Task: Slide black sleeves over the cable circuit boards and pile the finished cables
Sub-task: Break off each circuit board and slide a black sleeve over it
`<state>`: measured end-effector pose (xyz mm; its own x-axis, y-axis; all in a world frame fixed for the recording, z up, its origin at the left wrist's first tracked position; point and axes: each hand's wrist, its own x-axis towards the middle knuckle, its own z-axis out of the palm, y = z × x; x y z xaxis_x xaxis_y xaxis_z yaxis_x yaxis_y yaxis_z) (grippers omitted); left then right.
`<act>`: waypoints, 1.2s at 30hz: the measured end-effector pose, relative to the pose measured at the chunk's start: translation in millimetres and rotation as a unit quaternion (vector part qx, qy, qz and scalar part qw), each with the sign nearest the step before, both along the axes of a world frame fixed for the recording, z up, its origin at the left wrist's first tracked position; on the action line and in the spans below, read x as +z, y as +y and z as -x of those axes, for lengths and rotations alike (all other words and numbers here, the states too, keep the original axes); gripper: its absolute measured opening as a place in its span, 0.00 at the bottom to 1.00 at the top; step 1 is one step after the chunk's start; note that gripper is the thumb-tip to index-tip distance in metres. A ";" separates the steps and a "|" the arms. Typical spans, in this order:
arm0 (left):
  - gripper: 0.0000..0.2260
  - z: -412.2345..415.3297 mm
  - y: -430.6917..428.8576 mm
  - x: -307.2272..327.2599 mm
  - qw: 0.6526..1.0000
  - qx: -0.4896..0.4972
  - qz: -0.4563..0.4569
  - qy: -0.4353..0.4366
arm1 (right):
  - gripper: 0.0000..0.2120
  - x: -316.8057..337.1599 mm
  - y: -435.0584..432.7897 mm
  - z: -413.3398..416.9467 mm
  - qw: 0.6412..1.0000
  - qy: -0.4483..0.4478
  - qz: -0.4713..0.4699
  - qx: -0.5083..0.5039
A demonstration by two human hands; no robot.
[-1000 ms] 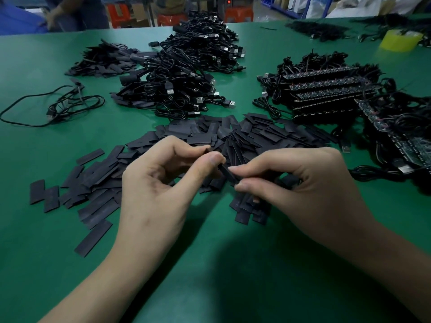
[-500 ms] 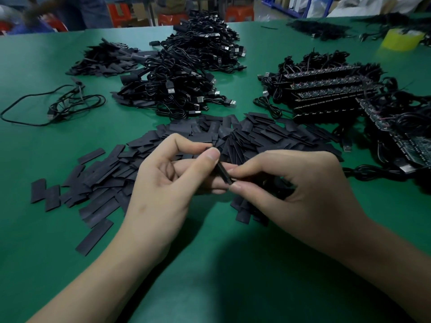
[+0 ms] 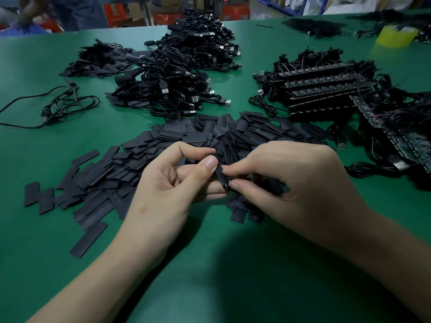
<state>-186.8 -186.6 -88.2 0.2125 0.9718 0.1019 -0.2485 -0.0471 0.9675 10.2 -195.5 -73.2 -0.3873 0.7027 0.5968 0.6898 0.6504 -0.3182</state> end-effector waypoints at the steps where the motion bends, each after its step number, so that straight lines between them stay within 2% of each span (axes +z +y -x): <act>1: 0.09 0.0 0.0 -0.2 1.000 0.000 0.004 0.000 | 0.07 0.3 0.1 -0.4 1.000 -0.013 -0.010 0.001; 5: 0.10 0.0 -0.1 -1.1 1.000 -0.004 0.006 0.002 | 0.06 -0.6 -0.1 0.3 0.996 -0.055 -0.065 -0.002; 10: 0.09 -0.4 -0.1 -0.2 1.000 -0.002 -0.013 0.002 | 0.04 -3.8 -2.3 4.0 0.995 -0.036 -0.086 -0.016; 13: 0.08 -0.3 -0.1 0.1 1.000 0.002 -0.025 0.013 | 0.04 -5.2 -2.4 6.6 0.997 -0.018 -0.072 -0.021; 17: 0.07 0.4 0.8 0.3 1.000 0.022 -0.009 0.003 | 0.05 -4.4 -2.1 5.5 1.000 0.029 -0.006 0.001; 21: 0.07 0.4 0.8 1.0 1.000 0.028 0.000 -0.013 | 0.10 -3.8 -0.5 3.6 0.999 0.031 0.033 0.015; 28: 0.09 -1.5 -0.9 1.1 0.999 0.032 -0.030 0.005 | 0.09 -10.7 1.4 2.6 0.997 0.069 0.028 -0.009; 33: 0.13 -2.3 -1.6 1.8 0.995 0.034 -0.074 0.062 | 0.06 -15.0 0.4 5.9 0.994 0.102 0.029 -0.007; 36: 0.13 0.8 0.8 0.6 0.995 0.050 -0.069 0.044 | 0.05 -12.1 0.1 7.3 0.993 0.109 0.035 -0.002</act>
